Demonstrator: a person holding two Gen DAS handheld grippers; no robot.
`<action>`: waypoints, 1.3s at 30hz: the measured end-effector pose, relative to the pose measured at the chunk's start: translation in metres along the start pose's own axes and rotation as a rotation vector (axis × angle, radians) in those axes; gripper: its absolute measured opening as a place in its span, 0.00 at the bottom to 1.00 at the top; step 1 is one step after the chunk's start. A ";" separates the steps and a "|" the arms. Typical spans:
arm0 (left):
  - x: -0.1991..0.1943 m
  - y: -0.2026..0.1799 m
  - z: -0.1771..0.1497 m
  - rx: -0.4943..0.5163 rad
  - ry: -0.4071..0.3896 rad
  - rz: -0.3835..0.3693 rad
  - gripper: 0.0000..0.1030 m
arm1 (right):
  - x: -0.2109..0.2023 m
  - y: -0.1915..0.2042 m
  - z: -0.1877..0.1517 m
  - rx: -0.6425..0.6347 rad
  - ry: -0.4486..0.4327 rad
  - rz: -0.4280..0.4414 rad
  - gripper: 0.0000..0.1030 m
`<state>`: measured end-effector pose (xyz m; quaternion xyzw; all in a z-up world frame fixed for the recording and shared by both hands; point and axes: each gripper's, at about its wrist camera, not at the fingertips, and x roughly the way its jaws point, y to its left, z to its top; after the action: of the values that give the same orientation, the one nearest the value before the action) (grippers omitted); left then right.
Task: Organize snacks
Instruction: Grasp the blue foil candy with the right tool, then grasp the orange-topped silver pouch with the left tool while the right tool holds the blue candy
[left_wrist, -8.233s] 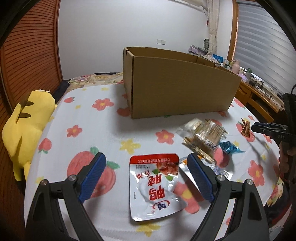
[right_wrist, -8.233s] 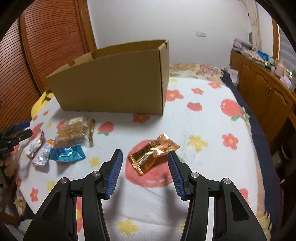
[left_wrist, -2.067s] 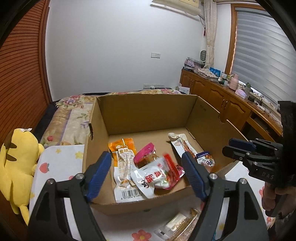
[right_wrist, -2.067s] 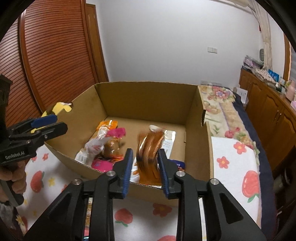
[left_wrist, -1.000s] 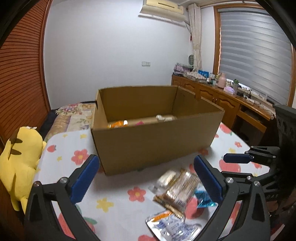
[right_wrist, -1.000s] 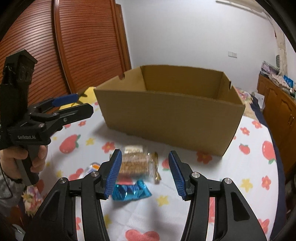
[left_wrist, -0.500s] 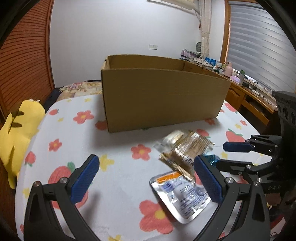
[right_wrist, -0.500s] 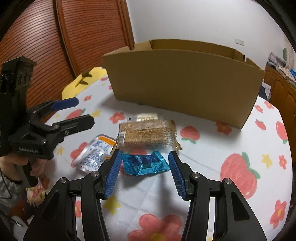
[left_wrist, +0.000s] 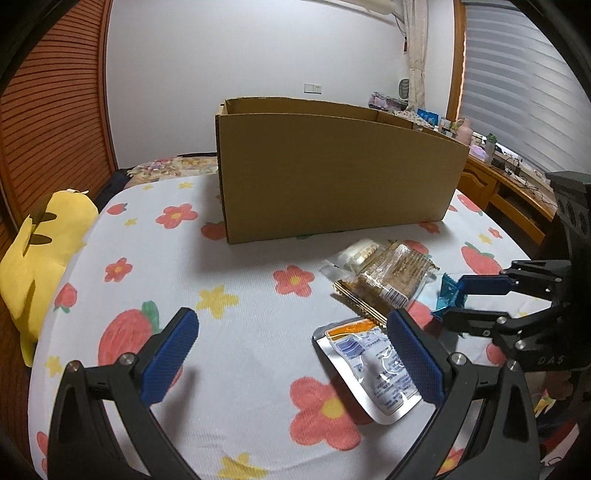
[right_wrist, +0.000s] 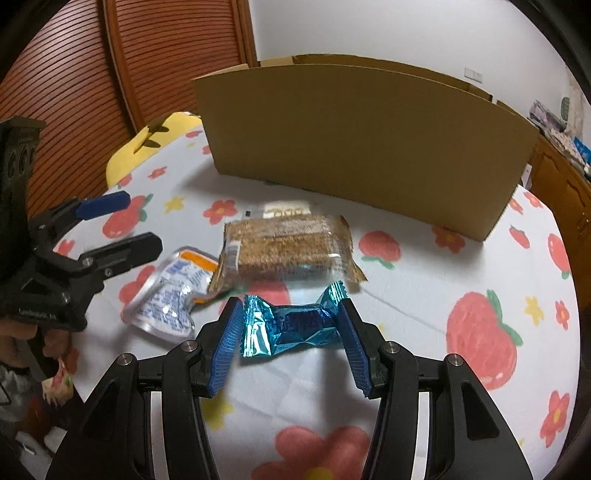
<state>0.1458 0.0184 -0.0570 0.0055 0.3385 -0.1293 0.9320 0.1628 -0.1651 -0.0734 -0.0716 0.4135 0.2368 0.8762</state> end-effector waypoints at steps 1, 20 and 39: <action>0.000 0.000 0.000 0.003 -0.001 0.002 0.99 | -0.001 -0.001 -0.001 0.004 0.001 -0.004 0.51; 0.003 -0.020 -0.004 0.032 0.072 -0.017 0.99 | 0.003 -0.015 -0.011 0.025 0.006 -0.020 0.28; 0.031 -0.044 -0.001 0.013 0.217 -0.024 0.98 | -0.013 -0.038 -0.024 0.091 -0.050 -0.003 0.26</action>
<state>0.1573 -0.0318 -0.0737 0.0213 0.4367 -0.1411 0.8882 0.1565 -0.2108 -0.0818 -0.0265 0.4017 0.2180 0.8890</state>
